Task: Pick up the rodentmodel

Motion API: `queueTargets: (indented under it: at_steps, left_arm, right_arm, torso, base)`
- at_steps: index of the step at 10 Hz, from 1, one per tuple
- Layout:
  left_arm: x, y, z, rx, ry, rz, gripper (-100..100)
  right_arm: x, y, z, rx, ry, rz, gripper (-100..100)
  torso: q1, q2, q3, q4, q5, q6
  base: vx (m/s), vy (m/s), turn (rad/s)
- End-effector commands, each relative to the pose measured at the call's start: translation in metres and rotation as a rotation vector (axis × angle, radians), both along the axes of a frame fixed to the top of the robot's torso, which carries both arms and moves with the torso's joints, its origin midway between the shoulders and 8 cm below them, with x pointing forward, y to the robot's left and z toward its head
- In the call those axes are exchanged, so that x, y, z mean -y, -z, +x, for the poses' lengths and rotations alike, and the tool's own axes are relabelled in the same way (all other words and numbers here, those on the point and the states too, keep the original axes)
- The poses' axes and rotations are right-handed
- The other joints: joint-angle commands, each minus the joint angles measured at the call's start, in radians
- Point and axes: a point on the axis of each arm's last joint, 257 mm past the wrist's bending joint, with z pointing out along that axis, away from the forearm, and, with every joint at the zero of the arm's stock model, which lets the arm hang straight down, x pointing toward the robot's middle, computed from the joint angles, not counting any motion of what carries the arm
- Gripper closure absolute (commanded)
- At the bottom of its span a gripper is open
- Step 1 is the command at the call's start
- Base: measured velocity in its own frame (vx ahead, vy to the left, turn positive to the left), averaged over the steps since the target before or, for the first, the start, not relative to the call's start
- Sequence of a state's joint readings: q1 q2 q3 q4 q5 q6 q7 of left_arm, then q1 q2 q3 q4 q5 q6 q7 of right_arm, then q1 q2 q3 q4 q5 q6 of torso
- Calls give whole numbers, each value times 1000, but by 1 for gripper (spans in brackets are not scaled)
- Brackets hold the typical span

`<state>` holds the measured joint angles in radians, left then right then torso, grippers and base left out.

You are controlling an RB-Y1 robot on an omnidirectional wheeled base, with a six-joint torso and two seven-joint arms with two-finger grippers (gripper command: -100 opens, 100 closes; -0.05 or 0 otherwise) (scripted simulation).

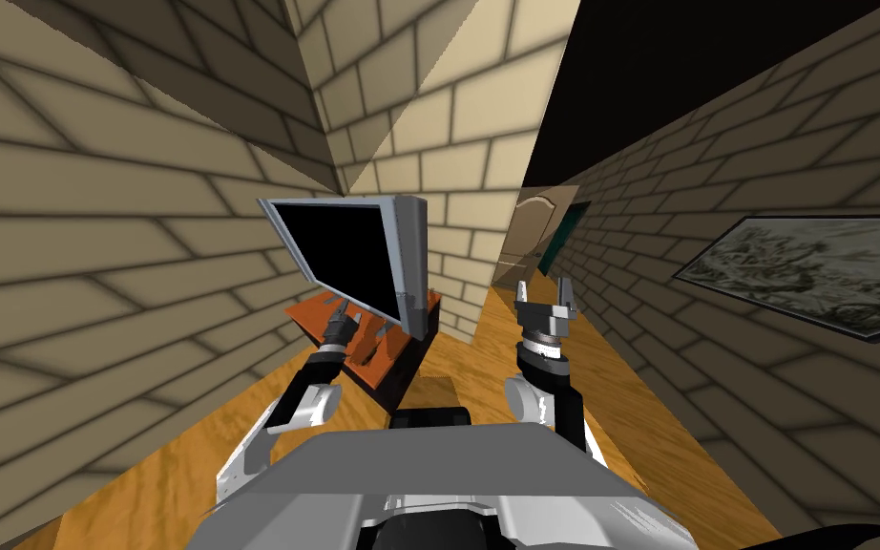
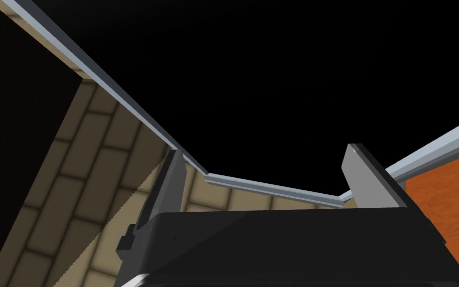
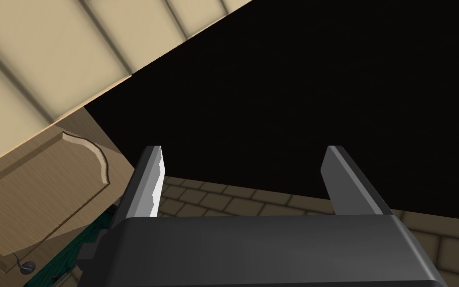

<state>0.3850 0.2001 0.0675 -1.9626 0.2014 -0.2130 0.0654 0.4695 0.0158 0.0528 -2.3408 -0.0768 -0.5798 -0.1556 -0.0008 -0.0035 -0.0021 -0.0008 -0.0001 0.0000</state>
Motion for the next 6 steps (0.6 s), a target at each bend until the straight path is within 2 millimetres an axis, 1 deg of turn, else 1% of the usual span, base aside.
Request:
queueTargets:
  at_steps: [1, 2, 3, 4, 5, 6]
  left_arm:
    - [-7, 14, 2, -41, -5, -25, -100]
    - [-17, 36, 5, -99, -15, -73, -100]
    - [-18, 38, 5, -107, -15, -74, -100]
    - [-28, 62, 6, -164, -28, -125, -100]
    - [-37, 76, 7, -202, -37, -176, -100]
    - [-39, 89, 6, -234, -43, -181, -100]
  right_arm:
    - [0, 0, 0, 0, 0, 0, 0]
    - [0, 0, 0, 0, 0, 0, 0]
    - [0, 0, 0, 0, 0, 0, 0]
    - [0, 0, 0, 0, 0, 0, 0]
    - [0, 0, 0, 0, 0, 0, 0]
    - [0, 0, 0, 0, 0, 0, 0]
  torso:
    - [0, 0, 0, 0, 0, 0]
    - [0, 1, 0, 0, 0, 0]
    - [0, 0, 0, 0, 0, 0]
    - [0, 0, 0, 0, 0, 0]
    - [-1, 0, 0, 0, 0, 0]
    - [-1, -1, -1, 0, 0, 0]
  base:
    - [41, -10, -14]
    - [57, -21, -31]
    - [48, -16, -11]
    - [49, -21, -33]
    - [79, -25, -60]
    - [68, -22, -15]
